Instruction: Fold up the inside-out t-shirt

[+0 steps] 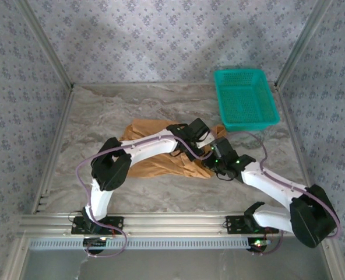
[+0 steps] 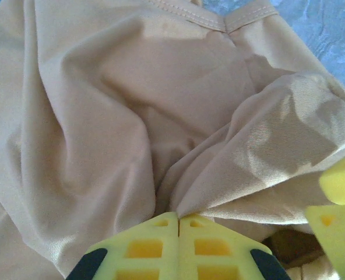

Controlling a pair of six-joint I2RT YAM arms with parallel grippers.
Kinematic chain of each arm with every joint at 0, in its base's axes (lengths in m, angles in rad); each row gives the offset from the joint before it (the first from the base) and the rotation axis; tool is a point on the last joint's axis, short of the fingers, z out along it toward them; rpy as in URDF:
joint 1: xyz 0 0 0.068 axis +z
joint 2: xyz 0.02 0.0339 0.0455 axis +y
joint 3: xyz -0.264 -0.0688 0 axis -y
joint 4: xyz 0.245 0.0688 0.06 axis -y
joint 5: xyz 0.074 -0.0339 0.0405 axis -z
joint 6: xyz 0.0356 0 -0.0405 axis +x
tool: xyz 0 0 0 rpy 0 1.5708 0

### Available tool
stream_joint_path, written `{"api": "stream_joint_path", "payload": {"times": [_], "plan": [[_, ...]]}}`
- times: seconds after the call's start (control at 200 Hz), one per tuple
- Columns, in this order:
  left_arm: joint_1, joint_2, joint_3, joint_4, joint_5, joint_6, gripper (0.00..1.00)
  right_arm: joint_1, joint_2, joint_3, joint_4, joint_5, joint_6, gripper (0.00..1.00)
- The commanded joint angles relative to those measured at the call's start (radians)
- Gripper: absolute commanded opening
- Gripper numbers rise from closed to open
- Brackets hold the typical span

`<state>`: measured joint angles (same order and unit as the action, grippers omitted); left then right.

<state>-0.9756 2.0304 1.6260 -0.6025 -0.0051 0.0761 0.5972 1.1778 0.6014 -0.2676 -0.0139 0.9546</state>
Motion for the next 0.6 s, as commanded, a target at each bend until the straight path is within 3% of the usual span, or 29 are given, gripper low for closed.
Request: {"api": "stream_joint_path", "payload": {"times": [0.0, 0.085, 0.175, 0.24, 0.29, 0.355, 0.41, 0.595], "plan": [[-0.006, -0.067, -0.007, 0.018, 0.051, -0.021, 0.0, 0.0, 0.047, 0.017, 0.041, 0.025, 0.063, 0.24], [0.001, -0.077, -0.027, 0.038, 0.063, -0.038, 0.0, 0.013, 0.064, 0.02, 0.031, 0.038, 0.084, 0.28], [0.013, -0.091, -0.051, 0.06, 0.086, -0.069, 0.0, 0.03, 0.066, 0.005, 0.013, 0.066, 0.097, 0.39], [0.026, -0.109, -0.082, 0.094, 0.114, -0.099, 0.0, 0.027, 0.071, -0.02, 0.027, 0.073, 0.103, 0.39], [0.037, -0.128, -0.113, 0.134, 0.142, -0.133, 0.0, 0.021, 0.078, -0.037, 0.042, 0.081, 0.102, 0.33], [0.053, -0.153, -0.153, 0.189, 0.186, -0.18, 0.0, 0.007, 0.088, -0.042, 0.049, 0.077, 0.083, 0.12], [0.067, -0.177, -0.192, 0.241, 0.227, -0.223, 0.0, -0.015, 0.084, -0.028, 0.032, 0.07, 0.049, 0.0], [0.121, -0.276, -0.32, 0.416, 0.32, -0.378, 0.0, -0.116, -0.016, 0.095, -0.135, 0.046, -0.136, 0.0]]}}
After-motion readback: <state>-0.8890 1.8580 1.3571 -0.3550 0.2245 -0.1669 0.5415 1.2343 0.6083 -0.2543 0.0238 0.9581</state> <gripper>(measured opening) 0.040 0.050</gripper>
